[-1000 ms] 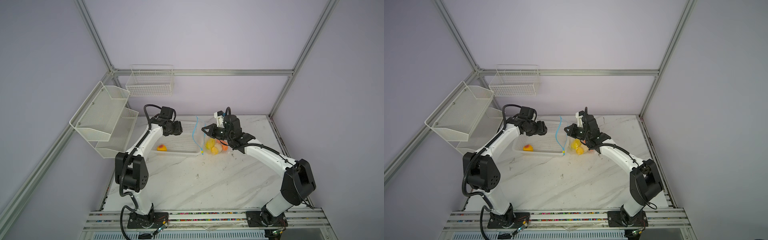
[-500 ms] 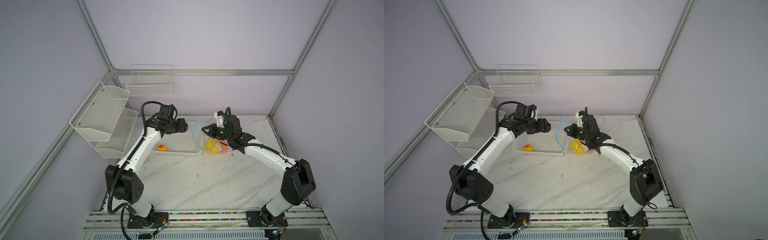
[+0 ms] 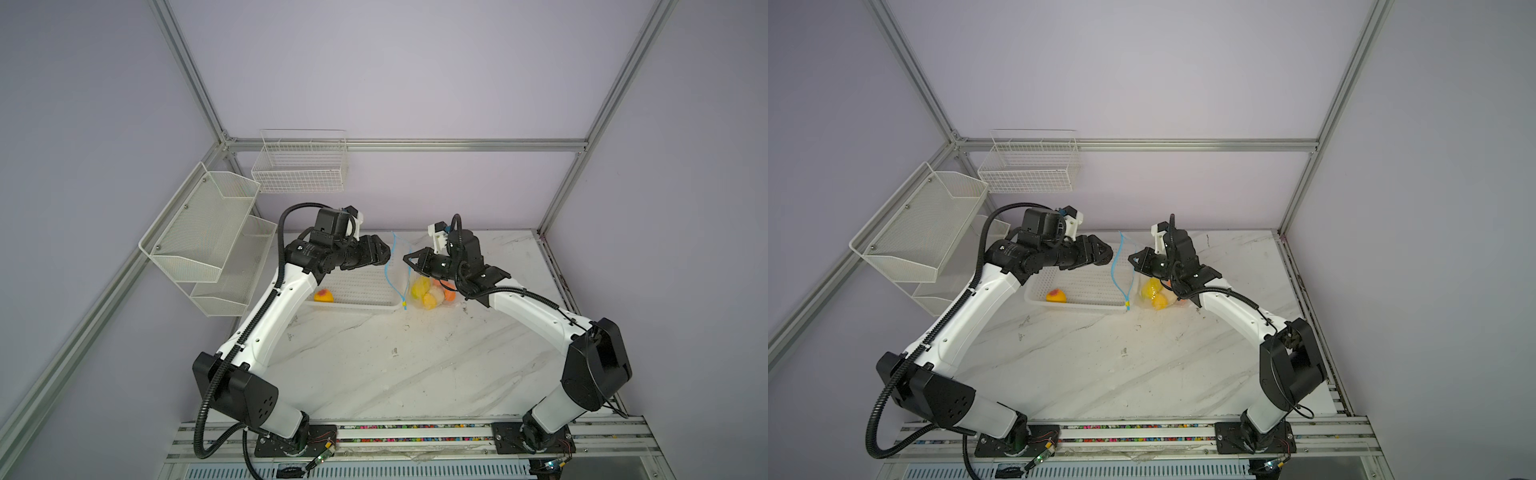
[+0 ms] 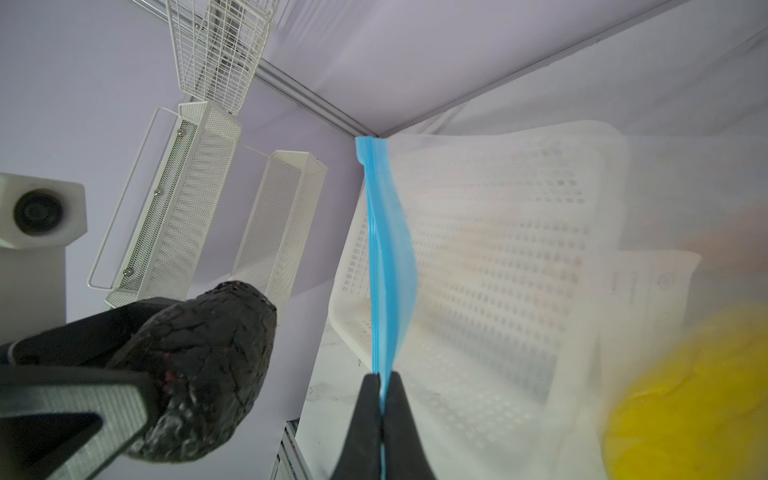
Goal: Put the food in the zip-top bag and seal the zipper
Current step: 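Lift the avocado with the left gripper and carry it to the bag mouth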
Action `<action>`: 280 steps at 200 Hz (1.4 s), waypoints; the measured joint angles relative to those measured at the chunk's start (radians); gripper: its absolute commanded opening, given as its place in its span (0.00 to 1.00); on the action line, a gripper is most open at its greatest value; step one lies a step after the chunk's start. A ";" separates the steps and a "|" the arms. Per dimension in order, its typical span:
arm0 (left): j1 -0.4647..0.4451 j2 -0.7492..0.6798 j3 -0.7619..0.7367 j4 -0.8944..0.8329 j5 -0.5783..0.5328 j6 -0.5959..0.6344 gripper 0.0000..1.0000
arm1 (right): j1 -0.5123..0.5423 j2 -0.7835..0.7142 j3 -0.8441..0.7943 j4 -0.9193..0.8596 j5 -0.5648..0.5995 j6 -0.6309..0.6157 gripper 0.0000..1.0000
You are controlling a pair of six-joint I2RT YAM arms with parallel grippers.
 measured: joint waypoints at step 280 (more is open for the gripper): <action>-0.005 0.054 -0.112 0.203 0.193 -0.121 0.67 | 0.000 0.000 0.003 -0.001 0.000 0.000 0.00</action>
